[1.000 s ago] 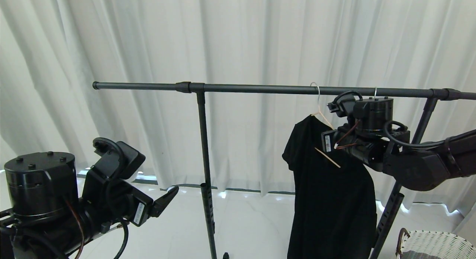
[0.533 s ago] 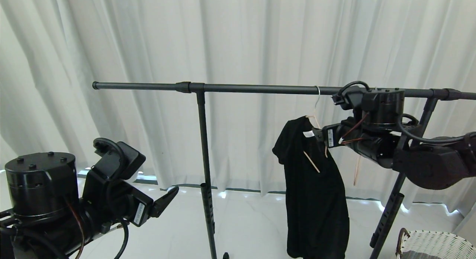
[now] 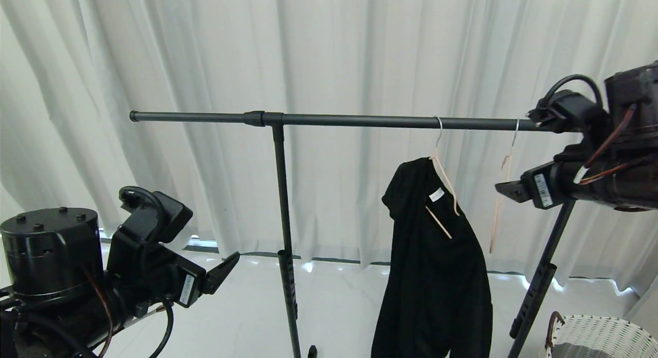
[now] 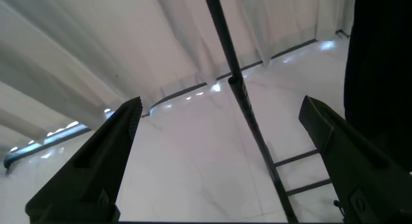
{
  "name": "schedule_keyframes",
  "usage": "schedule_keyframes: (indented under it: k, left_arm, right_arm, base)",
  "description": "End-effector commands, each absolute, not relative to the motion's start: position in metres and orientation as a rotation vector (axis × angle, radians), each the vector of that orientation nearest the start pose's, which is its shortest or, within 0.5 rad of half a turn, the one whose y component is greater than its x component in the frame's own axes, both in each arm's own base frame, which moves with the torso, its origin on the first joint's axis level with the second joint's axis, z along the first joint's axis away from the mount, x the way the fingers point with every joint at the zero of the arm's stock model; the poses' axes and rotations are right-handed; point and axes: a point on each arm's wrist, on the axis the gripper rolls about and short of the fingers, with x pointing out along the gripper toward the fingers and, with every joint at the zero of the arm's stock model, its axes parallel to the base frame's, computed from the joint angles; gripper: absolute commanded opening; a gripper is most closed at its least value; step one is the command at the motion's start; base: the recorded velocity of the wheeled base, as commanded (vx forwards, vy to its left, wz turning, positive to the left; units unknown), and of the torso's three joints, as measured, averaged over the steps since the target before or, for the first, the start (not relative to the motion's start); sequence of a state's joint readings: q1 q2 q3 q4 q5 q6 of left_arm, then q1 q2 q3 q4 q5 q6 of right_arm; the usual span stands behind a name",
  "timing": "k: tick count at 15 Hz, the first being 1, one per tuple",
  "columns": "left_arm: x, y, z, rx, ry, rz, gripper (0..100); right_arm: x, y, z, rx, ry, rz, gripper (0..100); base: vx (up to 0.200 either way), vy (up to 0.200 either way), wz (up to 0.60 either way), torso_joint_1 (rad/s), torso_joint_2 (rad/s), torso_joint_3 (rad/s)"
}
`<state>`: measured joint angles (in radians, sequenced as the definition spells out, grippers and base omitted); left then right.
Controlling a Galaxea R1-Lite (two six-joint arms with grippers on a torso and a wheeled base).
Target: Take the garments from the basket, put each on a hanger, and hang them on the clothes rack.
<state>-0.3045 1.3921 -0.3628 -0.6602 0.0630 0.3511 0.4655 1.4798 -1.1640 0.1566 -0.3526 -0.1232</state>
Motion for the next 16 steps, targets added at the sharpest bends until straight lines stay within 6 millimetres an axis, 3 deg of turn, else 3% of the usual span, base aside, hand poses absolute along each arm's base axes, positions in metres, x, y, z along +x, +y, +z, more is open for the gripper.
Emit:
schedule_keyframes:
  k: [1, 6, 8, 12, 16]
  left_arm:
    - [0.188, -0.057, 0.149, 0.412, 0.310, -0.299, 100]
    - [0.188, -0.054, 0.152, 0.397, 0.303, -0.280, 100]
    - [0.188, -0.054, 0.157, 0.314, 0.296, -0.225, 100]
    - [0.188, -0.052, 0.156, 0.319, 0.307, -0.161, 100]
    - [0.188, -0.052, 0.155, 0.327, 0.308, -0.156, 100]
  right_arm:
    - [0.212, 0.086, 0.292, -0.290, 0.356, 0.102, 100]
    - [0.215, 0.071, 0.295, -0.311, 0.357, 0.045, 100]
    - [0.215, 0.065, 0.295, -0.329, 0.360, 0.027, 100]
    - [0.215, 0.060, 0.293, -0.353, 0.367, 0.013, 100]
    - [0.215, 0.060, 0.293, -0.362, 0.368, 0.014, 100]
  base:
    - [-0.200, 0.000, 0.00, 0.002, 0.00, 0.002]
    - [-0.200, 0.000, 0.00, -0.004, 0.00, 0.006]
    - [0.000, 0.000, 0.00, 0.000, 0.00, 0.000]
    - [0.000, 0.000, 0.00, 0.000, 0.00, 0.000]
    - [0.000, -0.200, 0.00, 0.000, 0.00, 0.001]
